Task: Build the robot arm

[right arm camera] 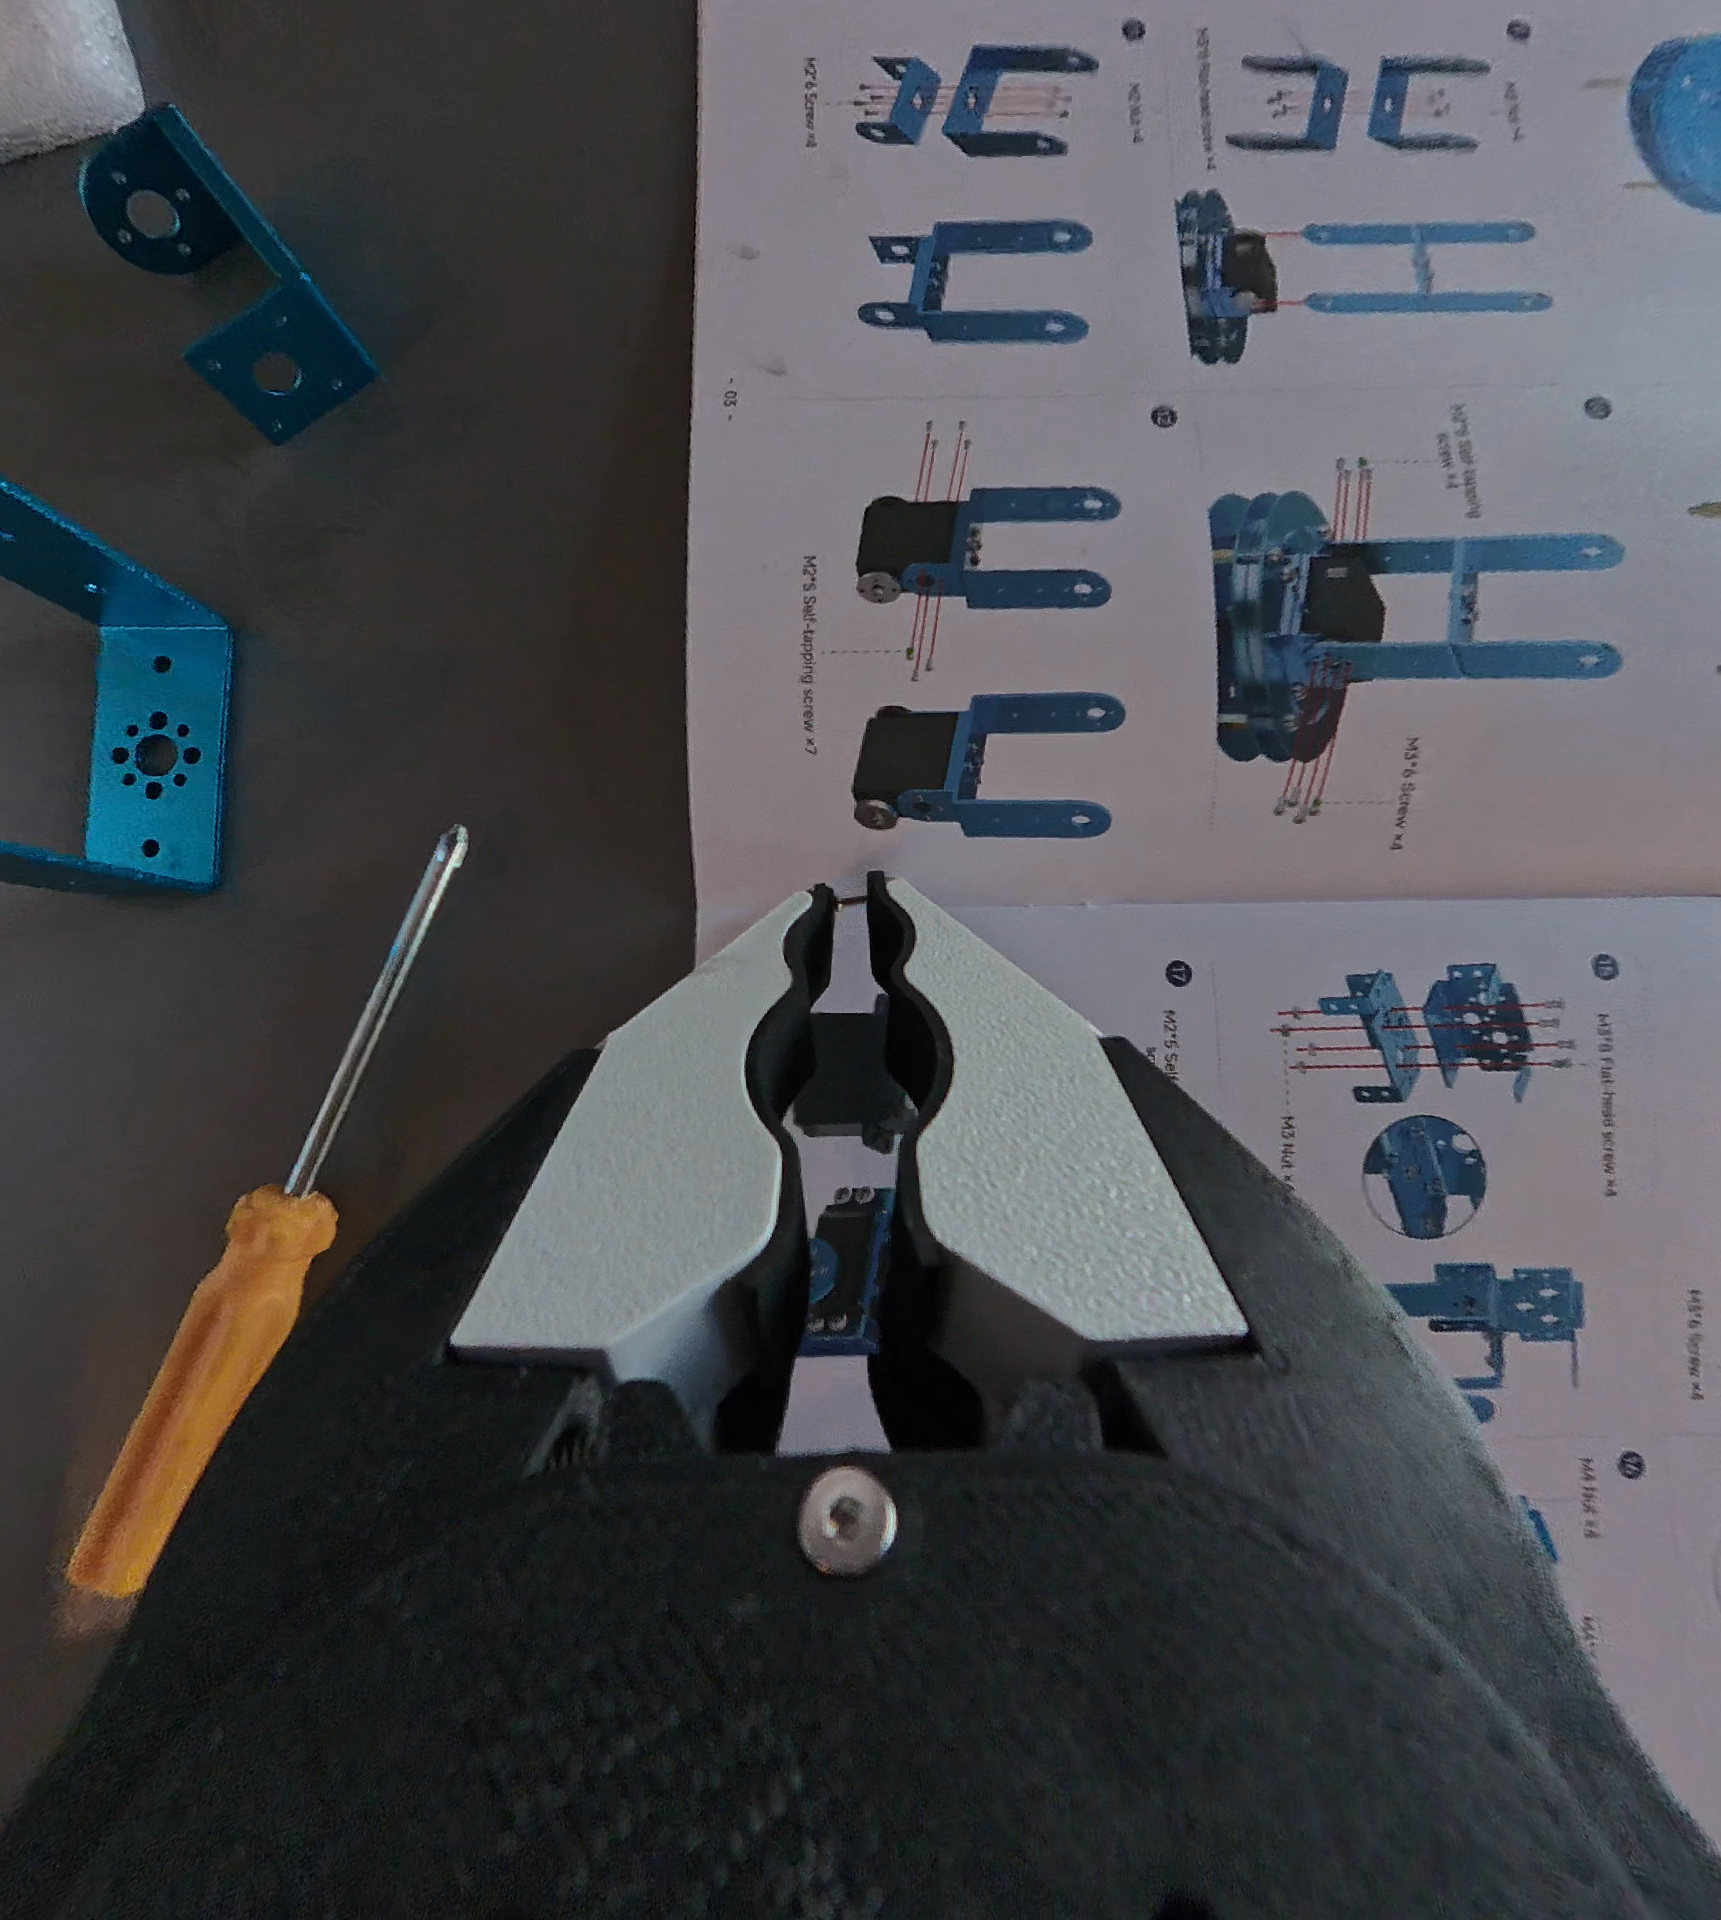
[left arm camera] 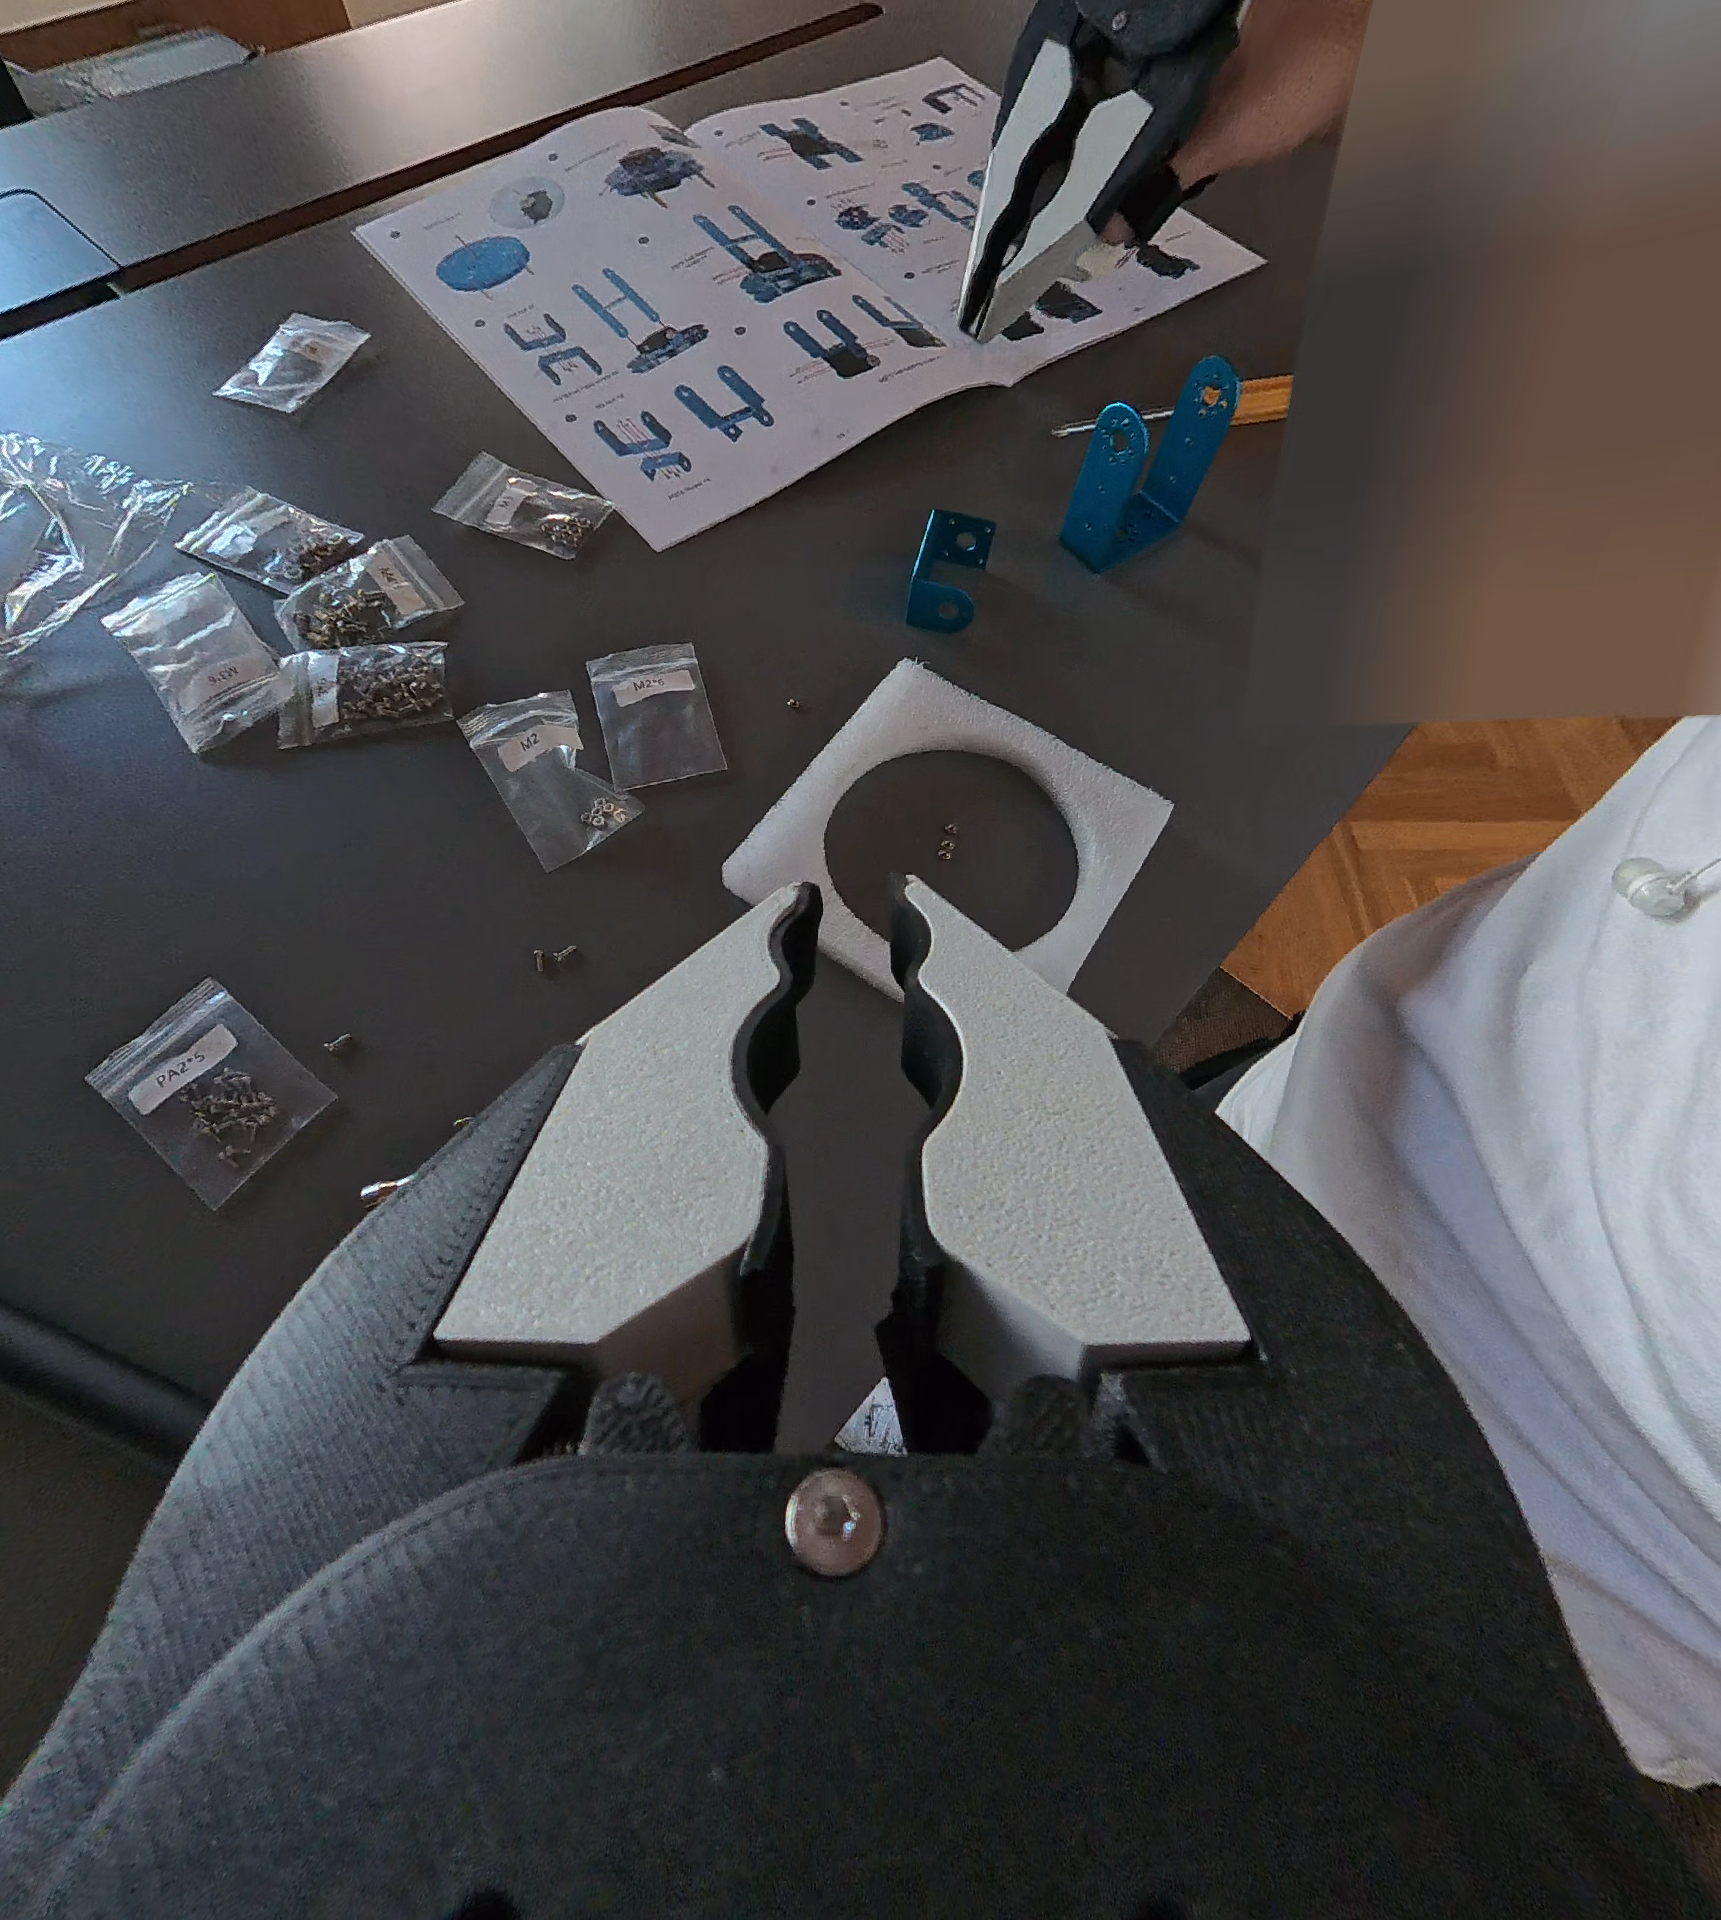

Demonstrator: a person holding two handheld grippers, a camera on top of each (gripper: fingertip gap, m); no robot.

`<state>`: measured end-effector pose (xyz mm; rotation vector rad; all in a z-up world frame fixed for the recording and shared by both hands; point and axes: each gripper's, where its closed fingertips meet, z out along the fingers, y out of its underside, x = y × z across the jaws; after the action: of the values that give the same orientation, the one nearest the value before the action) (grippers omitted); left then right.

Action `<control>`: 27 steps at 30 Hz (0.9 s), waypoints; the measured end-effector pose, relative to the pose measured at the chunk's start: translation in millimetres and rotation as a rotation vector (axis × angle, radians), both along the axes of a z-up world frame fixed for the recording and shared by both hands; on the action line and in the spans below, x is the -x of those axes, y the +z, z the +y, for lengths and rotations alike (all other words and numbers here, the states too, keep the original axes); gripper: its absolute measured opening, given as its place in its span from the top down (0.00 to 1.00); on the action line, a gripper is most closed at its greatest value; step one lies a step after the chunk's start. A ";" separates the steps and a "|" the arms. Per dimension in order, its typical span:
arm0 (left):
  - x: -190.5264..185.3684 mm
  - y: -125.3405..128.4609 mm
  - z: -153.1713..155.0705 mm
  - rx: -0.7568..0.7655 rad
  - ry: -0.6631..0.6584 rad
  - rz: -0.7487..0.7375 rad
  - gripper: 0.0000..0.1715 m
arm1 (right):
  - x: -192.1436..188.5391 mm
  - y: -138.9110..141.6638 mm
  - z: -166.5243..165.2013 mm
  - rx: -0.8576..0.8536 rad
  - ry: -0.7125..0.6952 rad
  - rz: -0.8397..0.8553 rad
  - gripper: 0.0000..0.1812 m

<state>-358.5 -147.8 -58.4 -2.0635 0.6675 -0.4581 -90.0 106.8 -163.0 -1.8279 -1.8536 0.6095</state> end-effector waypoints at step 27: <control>78.8 -81.3 45.1 0.124 0.196 0.128 0.89 | 188.9 -9.7 -123.6 -0.119 0.416 -0.284 0.97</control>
<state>-437.3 -102.7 -139.6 -2.2646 0.5143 -0.2624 -278.9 -16.8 -172.7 -1.5216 -2.4343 0.3760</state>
